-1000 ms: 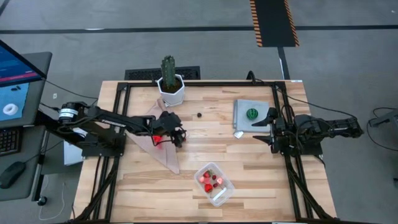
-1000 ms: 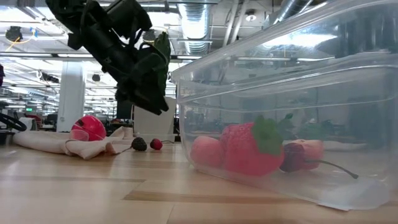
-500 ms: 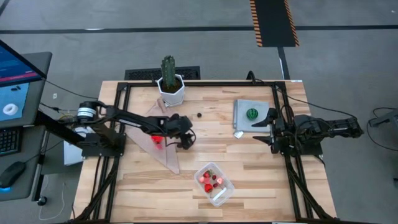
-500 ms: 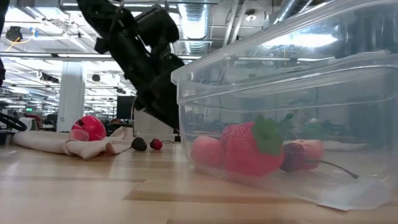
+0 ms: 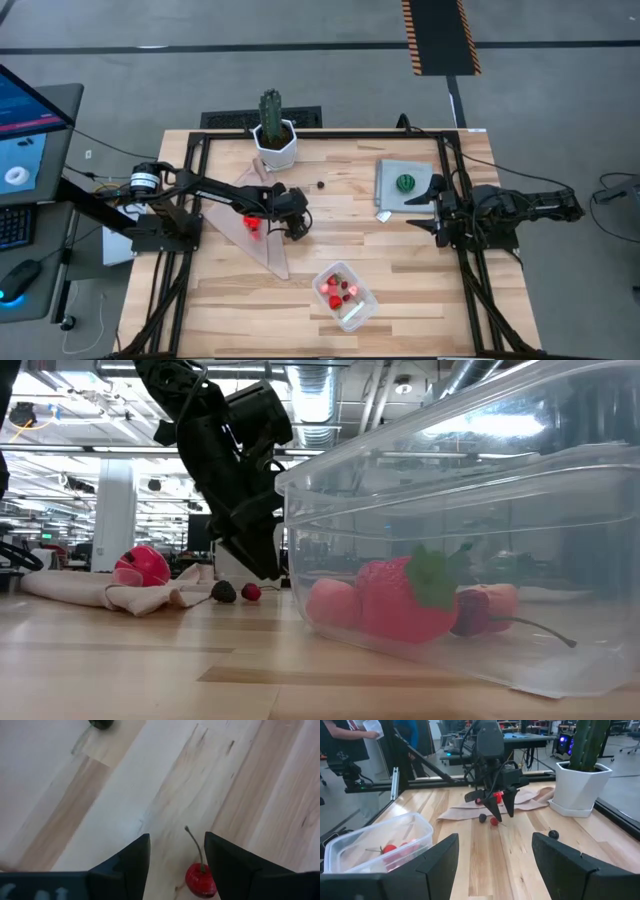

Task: Pick and placing Produce into tupperware
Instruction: Put the red cherry into the transparent bin, then put the black raspberry into the transparent bin

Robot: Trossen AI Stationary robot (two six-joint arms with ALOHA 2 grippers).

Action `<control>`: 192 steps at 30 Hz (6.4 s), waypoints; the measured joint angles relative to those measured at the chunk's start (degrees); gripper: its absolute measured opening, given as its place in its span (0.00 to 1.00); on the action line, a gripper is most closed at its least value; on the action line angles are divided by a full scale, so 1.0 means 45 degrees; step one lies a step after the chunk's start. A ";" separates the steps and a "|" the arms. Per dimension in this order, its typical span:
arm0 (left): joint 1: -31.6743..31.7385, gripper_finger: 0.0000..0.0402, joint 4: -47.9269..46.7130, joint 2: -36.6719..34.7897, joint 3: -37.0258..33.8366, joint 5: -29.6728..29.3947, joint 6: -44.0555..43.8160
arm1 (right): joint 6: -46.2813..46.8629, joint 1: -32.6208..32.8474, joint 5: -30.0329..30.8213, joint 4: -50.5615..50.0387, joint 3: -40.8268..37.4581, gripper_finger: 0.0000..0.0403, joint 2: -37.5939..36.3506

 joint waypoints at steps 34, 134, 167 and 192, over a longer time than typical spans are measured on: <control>-0.0005 0.44 0.0002 0.0630 -0.0024 0.0590 -0.0090 | -0.0002 -0.0002 -0.0008 0.0008 0.0000 0.68 -0.0005; -0.4407 0.05 0.2790 0.1659 0.4304 0.2908 0.0545 | -0.0005 -0.0002 -0.0011 -0.0368 0.0006 0.68 0.0150; -0.3627 0.29 -0.3286 -0.1185 0.4250 -0.3537 0.1179 | -0.0005 -0.0005 -0.0011 -0.0801 0.0005 0.68 0.0165; -0.4546 0.34 -0.3513 -0.3242 -0.0732 -0.4980 -0.2827 | -0.0001 -0.0005 -0.0016 -0.1039 0.0005 0.68 0.0169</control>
